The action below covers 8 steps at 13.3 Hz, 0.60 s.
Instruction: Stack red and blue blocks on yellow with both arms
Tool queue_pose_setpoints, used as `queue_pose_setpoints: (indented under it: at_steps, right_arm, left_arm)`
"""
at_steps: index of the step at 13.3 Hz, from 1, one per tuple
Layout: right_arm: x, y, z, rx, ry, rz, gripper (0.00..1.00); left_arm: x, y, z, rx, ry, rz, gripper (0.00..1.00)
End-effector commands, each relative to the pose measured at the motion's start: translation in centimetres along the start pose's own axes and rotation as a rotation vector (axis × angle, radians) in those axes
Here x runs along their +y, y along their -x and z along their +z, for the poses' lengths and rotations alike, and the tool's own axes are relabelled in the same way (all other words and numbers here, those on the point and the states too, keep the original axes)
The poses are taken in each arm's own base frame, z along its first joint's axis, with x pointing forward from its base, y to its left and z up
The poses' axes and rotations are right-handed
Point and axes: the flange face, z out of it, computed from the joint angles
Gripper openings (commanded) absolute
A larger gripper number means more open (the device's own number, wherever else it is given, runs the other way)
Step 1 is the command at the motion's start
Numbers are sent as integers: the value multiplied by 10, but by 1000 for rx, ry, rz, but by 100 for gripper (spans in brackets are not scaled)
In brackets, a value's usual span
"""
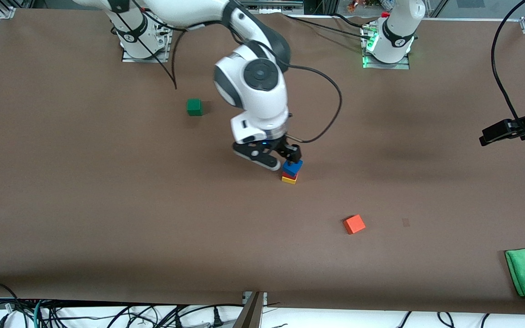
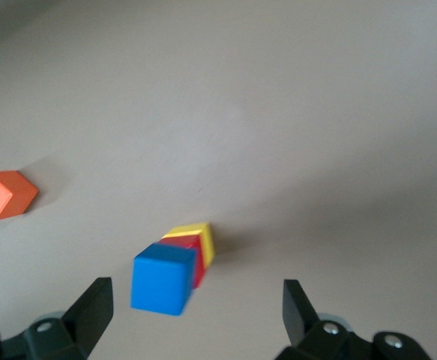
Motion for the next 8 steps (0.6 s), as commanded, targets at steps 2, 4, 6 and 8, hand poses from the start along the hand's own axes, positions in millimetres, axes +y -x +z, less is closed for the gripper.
queue_pose_setpoints:
  at_steps: [2, 4, 6, 8]
  right_arm:
    - [94, -86, -61, -143, 43, -36, 100]
    - [154, -112, -88, -211, 57, -164, 100]
    - [201, -127, -114, -226, 55, -219, 100]
    - [246, -131, -134, -254, 54, -262, 100]
  left_arm:
    - [0, 2, -1, -5, 20, 12, 100]
    - [0, 2, -1, -5, 20, 12, 100]
    - [0, 2, -1, -5, 20, 12, 100]
    - [0, 2, -1, -5, 20, 12, 100]
